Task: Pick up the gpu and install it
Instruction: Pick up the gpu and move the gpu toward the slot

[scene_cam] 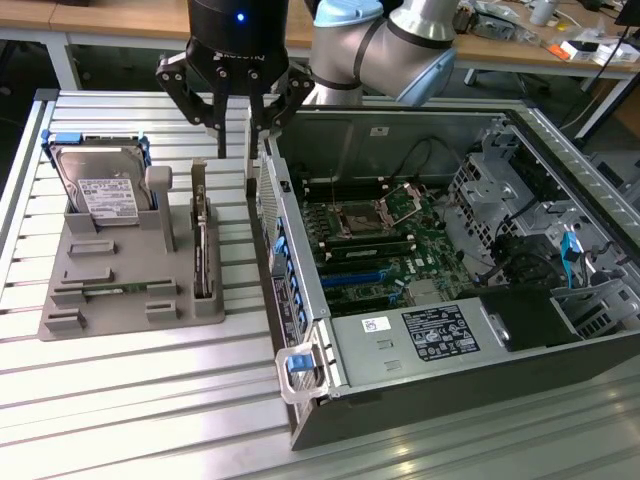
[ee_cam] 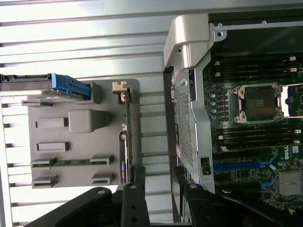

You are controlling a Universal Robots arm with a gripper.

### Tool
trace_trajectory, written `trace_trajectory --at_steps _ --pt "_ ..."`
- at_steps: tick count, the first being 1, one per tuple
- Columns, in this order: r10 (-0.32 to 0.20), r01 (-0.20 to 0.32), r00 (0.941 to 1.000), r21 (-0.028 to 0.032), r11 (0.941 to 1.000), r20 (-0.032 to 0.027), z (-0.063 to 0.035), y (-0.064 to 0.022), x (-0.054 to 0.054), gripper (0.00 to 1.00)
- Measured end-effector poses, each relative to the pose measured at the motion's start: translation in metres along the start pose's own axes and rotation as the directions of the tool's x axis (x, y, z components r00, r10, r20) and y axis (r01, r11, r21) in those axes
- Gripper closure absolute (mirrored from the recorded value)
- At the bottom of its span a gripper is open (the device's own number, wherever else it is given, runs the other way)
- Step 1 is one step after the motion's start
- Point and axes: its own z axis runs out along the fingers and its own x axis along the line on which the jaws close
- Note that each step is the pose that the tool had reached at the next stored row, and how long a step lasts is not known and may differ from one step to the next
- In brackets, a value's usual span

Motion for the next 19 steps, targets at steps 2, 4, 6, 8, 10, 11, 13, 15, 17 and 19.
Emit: trace_trajectory --at_steps 2,4,6,8,10,11,13,15,17,19 --pt "0.000 0.000 1.0000 0.0000 1.0000 0.0000 0.0000 0.0000 0.000 0.58" --pt "0.000 0.000 1.0000 0.0001 1.0000 0.0000 0.0008 -0.0003 0.003 0.58" --pt "0.000 0.000 1.0000 0.0000 1.0000 0.0000 0.0032 -0.0007 0.007 0.58" --pt "0.000 0.000 1.0000 0.0002 1.0000 -0.0001 0.0092 -0.0014 0.013 0.58" --pt "0.000 0.000 1.0000 0.0000 1.0000 0.0000 0.0109 -0.0016 0.015 0.58" --pt "0.000 0.000 1.0000 0.0000 1.0000 0.0000 0.0118 -0.0018 0.016 0.58" --pt "0.000 0.000 1.0000 0.0000 1.0000 0.0000 0.0135 -0.0020 0.018 0.58" --pt "0.000 0.000 1.0000 0.0000 1.0000 0.0000 0.0146 -0.0021 0.019 0.58" --pt "0.000 0.000 1.0000 0.0000 1.0000 0.0000 0.0156 -0.0022 0.020 0.58" --pt "0.000 0.000 1.0000 0.0000 1.0000 0.0000 0.0166 -0.0024 0.021 0.58"
